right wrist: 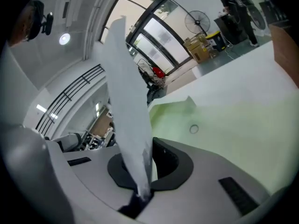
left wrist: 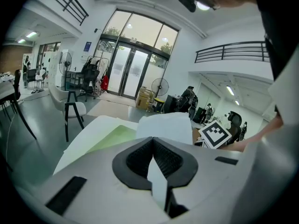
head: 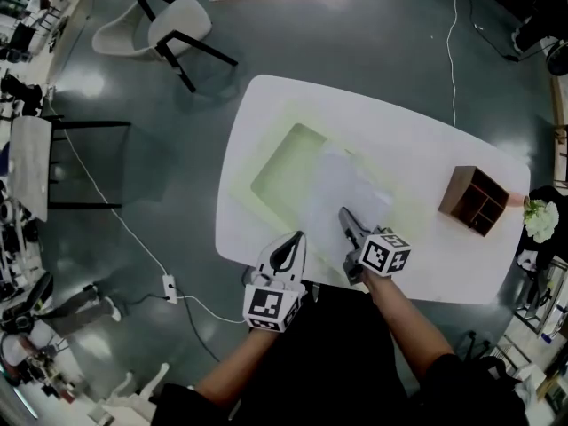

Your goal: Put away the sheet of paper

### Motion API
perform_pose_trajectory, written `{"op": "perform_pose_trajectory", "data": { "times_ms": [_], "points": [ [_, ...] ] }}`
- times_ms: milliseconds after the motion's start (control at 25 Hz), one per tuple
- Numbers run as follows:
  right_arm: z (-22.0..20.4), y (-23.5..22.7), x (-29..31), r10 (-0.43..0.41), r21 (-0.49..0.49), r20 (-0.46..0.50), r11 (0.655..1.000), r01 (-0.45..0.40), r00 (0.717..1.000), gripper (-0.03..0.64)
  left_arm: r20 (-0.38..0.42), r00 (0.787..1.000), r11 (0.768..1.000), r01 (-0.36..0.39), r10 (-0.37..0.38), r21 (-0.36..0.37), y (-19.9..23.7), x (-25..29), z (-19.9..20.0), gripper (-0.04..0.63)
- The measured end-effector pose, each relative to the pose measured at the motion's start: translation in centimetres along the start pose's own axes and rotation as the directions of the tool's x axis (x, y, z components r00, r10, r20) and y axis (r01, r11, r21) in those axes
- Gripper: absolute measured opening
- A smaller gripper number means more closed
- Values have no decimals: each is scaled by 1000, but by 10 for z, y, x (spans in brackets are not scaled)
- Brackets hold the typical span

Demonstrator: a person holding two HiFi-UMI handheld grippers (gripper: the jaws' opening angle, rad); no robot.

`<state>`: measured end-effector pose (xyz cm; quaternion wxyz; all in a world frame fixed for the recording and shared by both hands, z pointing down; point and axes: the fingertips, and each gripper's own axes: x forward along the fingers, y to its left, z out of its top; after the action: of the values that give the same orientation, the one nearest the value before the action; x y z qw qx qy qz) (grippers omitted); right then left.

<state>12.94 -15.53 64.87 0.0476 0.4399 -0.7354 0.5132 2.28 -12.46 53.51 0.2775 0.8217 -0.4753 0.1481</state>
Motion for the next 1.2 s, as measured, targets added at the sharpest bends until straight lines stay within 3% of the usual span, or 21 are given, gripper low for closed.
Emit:
{"op": "perform_pose_trajectory", "data": {
  "times_ms": [240, 520, 800, 1200],
  "points": [
    [-21, -34, -1, -71, 185, 18, 981, 66, 997, -2, -10, 1000, 1000, 2, -2, -3, -3, 1, -6, 3],
    [-35, -35, 4, -95, 273, 27, 958, 84, 995, -2, -26, 999, 1000, -30, 30, 7, 8, 0, -8, 3],
    [-46, -41, 2, -122, 319, 32, 942, 106, 992, -2, -41, 999, 1000, -23, 23, -4, 5, 3, -10, 3],
    [-48, -62, 1, -166, 436, 56, 891, 125, 985, -2, -57, 998, 1000, -1, 1, 3, 0, 9, -15, 3]
  ]
}}
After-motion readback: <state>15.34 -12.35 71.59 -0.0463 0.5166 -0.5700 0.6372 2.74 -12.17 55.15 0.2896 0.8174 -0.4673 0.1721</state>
